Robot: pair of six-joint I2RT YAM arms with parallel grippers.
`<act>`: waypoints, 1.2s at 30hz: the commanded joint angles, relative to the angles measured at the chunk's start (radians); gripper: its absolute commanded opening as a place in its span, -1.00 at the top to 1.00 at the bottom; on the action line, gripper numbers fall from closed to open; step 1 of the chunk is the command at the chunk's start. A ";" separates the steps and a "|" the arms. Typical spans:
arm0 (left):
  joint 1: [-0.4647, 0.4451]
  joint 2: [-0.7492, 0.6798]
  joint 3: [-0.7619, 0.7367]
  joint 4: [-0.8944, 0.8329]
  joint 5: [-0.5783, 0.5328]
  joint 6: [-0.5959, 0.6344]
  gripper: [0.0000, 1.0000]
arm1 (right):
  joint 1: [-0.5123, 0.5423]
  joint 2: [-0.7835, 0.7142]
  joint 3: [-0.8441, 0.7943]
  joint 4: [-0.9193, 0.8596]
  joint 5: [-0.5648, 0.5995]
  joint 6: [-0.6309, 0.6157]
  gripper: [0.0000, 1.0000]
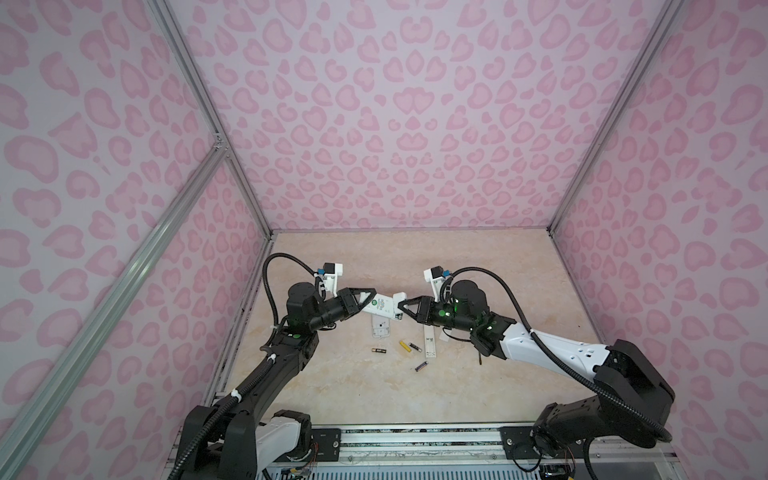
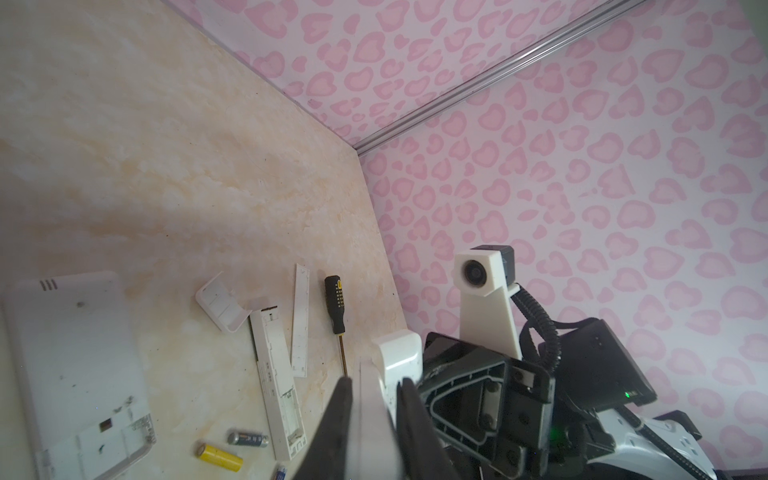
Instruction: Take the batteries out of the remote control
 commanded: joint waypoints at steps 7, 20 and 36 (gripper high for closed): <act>0.004 0.005 -0.012 0.019 0.012 0.027 0.92 | -0.006 0.012 -0.012 0.066 -0.010 0.000 0.80; 0.021 0.056 -0.047 -0.009 0.015 0.064 0.93 | -0.074 0.041 -0.019 0.067 -0.045 -0.014 0.90; 0.051 0.190 -0.153 -0.115 0.055 0.132 0.92 | -0.138 0.358 0.376 -0.492 0.097 -0.489 0.94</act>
